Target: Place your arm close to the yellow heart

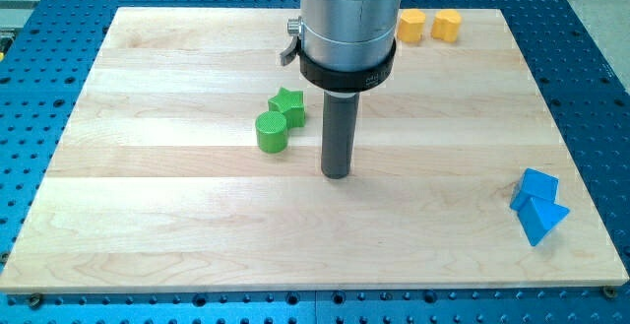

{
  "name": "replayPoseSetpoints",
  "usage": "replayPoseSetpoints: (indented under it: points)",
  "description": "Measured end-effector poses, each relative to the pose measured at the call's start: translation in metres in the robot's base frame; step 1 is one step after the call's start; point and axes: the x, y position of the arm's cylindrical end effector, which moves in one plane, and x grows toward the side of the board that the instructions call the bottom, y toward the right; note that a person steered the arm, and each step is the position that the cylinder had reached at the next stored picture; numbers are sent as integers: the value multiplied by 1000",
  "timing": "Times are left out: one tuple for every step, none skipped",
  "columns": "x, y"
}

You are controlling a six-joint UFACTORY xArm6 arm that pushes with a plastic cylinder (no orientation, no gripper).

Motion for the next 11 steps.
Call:
replayPoseSetpoints:
  points:
    - [1,3]
    - [1,12]
    - [1,33]
    - [0,40]
    - [-57,83]
    - [-134,167]
    - [-211,255]
    - [-251,259]
    - [-273,248]
    - [-272,222]
    - [-267,210]
